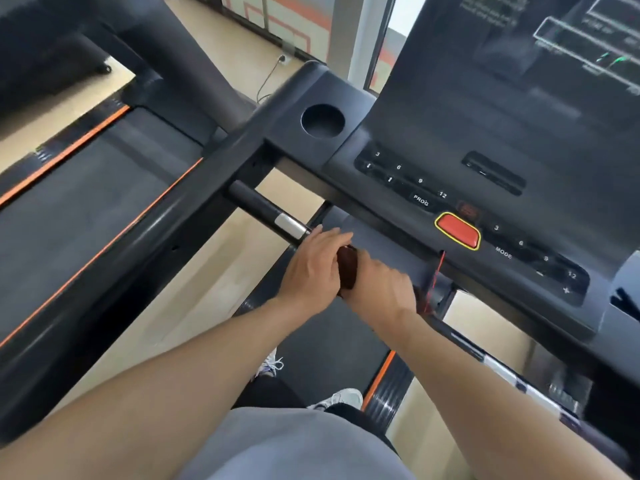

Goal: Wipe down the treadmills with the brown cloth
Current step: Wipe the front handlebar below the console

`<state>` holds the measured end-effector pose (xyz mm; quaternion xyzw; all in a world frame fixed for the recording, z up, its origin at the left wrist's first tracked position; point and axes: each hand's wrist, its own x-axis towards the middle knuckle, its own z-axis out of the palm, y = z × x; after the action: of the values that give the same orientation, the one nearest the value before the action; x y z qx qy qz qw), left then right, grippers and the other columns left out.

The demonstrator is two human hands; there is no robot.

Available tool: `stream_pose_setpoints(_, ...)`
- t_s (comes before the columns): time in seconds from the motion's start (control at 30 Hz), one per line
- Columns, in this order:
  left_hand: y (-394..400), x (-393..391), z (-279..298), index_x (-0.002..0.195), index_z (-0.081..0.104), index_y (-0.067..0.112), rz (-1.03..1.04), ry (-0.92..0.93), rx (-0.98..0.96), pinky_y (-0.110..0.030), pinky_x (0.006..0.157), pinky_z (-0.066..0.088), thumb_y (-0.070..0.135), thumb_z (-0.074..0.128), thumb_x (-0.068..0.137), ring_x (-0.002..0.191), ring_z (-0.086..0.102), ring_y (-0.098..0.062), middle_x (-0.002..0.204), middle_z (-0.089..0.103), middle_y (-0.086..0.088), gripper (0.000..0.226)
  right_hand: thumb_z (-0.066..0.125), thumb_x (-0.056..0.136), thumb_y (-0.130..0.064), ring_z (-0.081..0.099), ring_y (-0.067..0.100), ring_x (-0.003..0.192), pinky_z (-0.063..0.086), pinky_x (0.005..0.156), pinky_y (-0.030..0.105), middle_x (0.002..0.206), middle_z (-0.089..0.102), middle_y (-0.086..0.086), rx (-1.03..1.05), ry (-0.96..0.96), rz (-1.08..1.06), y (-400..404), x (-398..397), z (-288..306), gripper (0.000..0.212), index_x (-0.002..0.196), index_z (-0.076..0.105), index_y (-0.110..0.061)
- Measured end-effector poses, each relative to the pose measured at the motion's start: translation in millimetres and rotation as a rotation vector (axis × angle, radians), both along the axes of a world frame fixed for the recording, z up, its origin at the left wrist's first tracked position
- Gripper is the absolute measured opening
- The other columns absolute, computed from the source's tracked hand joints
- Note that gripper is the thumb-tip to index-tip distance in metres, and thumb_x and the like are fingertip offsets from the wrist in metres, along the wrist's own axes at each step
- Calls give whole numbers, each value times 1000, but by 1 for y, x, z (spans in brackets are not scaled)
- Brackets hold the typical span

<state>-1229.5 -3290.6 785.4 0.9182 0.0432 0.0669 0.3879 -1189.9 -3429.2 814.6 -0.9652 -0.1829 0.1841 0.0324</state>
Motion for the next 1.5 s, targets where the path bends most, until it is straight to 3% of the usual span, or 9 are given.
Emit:
stream_pose_setpoints(0.2, 45, -8, -10, 138, 56, 11, 90, -42, -7, -40, 127, 18, 19, 36, 104, 143, 43, -27, 145, 55, -13, 41, 62, 91, -41, 70, 30, 84, 37, 63, 35, 98, 68, 0, -1, -102, 50, 20, 4, -9, 38, 122, 48, -23)
stream_pose_setpoints(0.37, 97, -8, -1, 136, 57, 6, 326, -99, -33, -27, 125, 16, 3, 39, 100, 135, 47, -22, 138, 60, -7, 41, 61, 89, -40, 68, 30, 81, 38, 64, 35, 92, 68, -1, 32, -75, 66, 54, 12, -9, 35, 117, 48, -23)
stream_pose_setpoints(0.6, 147, -18, 28, 137, 58, 11, 396, -117, -47, -23, 111, 36, 6, 40, 98, 126, 50, -11, 134, 61, 0, 43, 56, 91, -52, 69, 29, 65, 36, 54, 32, 76, 68, -2, 229, -247, 120, 184, 39, -20, 33, 101, 52, -20)
stream_pose_setpoints(0.7, 168, -32, 34, 139, 55, 14, 439, -115, -8, -10, 108, 31, 2, 41, 100, 125, 47, -1, 134, 56, 10, 43, 56, 90, -45, 70, 33, 79, 39, 62, 34, 89, 71, 3, 281, -141, 128, 215, 50, -13, 32, 101, 46, -17)
stream_pose_setpoints(0.8, 178, -39, 35, 138, 55, 15, 478, -88, 11, -12, 106, 32, -2, 41, 99, 124, 49, -7, 133, 59, 6, 45, 70, 81, -46, 66, 32, 99, 45, 75, 35, 107, 69, 7, 251, 129, 89, 218, 70, -5, 51, 117, 53, -15)
stream_pose_setpoints(0.97, 165, -13, 47, 134, 59, 13, 309, -86, 27, -24, 110, 34, -7, 44, 90, 124, 49, -13, 133, 62, 0, 51, 82, 77, -42, 67, 24, 92, 51, 77, 32, 99, 70, 1, 256, 474, 52, 197, 82, 11, 45, 111, 65, -17)
stream_pose_setpoints(1.17, 125, 30, 48, 132, 62, 14, 61, 81, 1, -28, 110, 33, 5, 53, 96, 128, 51, -20, 134, 63, -3, 38, 75, 75, -43, 68, 26, 95, 51, 72, 32, 99, 67, -3, -90, 319, 3, 96, 44, 18, 43, 113, 59, -30)
stream_pose_setpoints(1.33, 75, 54, 38, 125, 66, 20, -154, 256, 229, -42, 116, 29, 39, 53, 100, 122, 55, -28, 124, 69, -4, 35, 73, 77, -63, 62, 32, 116, 47, 93, 41, 121, 69, 6, -269, 172, -60, 18, 5, 28, 72, 130, 50, -20)
stream_pose_setpoints(1.5, 41, 76, 42, 125, 68, 16, -386, 680, 770, -63, 118, 3, 87, 4, 87, 127, 56, -34, 127, 68, -12, 102, 28, 85, -89, 41, 35, 142, 14, 124, 45, 140, 60, 15, -242, 14, -210, -28, -8, 34, 99, 147, 48, -15)
